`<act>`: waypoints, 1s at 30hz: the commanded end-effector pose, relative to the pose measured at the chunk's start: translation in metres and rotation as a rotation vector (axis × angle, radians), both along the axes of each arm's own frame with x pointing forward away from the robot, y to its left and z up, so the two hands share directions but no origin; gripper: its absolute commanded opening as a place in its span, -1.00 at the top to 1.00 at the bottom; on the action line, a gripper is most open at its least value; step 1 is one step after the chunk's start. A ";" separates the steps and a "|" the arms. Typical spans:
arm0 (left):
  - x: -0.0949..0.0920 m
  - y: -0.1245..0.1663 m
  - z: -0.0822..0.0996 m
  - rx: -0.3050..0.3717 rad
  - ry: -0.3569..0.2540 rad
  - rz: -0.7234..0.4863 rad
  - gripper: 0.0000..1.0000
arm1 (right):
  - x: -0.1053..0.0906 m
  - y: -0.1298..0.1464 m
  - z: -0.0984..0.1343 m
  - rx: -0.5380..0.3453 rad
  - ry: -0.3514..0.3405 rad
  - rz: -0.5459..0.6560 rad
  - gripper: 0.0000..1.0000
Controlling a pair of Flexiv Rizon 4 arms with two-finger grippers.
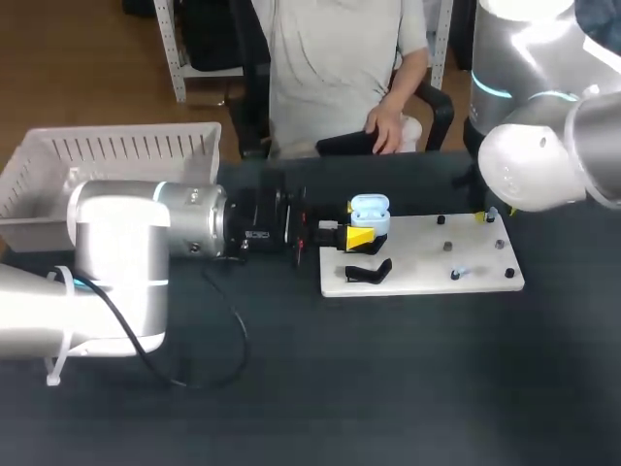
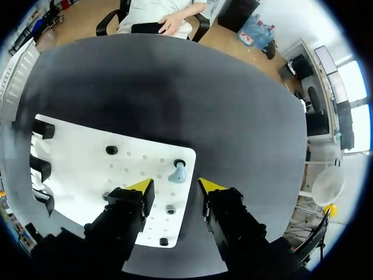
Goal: Pick up each earbud case from the left stands, insert the matching earbuds, close the lid, and place the case in the box.
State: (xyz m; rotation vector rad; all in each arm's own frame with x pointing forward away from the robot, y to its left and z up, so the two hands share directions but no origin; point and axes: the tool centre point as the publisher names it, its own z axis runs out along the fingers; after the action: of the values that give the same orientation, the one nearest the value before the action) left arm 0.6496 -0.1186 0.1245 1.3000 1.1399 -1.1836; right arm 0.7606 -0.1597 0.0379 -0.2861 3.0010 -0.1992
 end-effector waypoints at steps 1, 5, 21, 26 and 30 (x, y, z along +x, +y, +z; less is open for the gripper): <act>-0.002 -0.001 0.000 -0.002 -0.004 0.011 1.00 | 0.002 0.000 -0.001 0.000 -0.001 0.000 0.11; -0.002 -0.001 0.000 -0.002 -0.004 0.011 1.00 | 0.004 -0.001 -0.002 -0.001 -0.002 0.003 0.17; -0.002 -0.001 0.000 -0.002 -0.004 0.011 1.00 | 0.004 -0.003 -0.009 -0.008 -0.010 0.020 0.33; -0.002 -0.001 0.000 -0.002 -0.004 0.011 1.00 | 0.004 -0.004 -0.011 -0.010 -0.009 0.024 0.35; -0.002 -0.001 0.000 -0.002 -0.004 0.011 1.00 | 0.004 -0.004 -0.012 -0.009 -0.010 0.028 0.41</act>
State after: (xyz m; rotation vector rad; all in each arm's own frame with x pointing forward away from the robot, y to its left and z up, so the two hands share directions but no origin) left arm 0.6496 -0.1186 0.1245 1.2999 1.1400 -1.1835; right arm 0.7657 -0.1633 0.0267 -0.3275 2.9889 -0.2092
